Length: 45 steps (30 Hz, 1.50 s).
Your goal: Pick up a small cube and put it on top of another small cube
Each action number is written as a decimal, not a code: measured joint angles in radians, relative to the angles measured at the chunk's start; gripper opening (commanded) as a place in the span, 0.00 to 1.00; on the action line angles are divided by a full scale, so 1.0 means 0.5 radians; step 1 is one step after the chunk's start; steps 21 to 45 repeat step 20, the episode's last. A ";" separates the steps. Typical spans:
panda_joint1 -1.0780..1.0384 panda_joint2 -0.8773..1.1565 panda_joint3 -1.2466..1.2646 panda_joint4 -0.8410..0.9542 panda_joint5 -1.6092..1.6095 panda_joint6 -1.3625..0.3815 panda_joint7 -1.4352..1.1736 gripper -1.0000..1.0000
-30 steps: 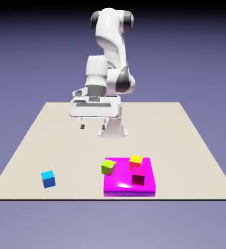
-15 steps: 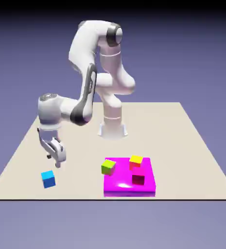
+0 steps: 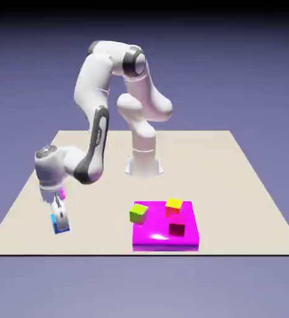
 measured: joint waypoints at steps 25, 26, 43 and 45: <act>0.831 -0.362 0.697 -0.104 -0.446 -0.248 -0.920 1.00; 0.831 -0.362 0.697 -0.104 -0.446 -0.248 -0.920 1.00; 0.831 -0.362 0.697 -0.104 -0.446 -0.248 -0.920 1.00; 0.831 -0.362 0.697 -0.104 -0.446 -0.248 -0.920 1.00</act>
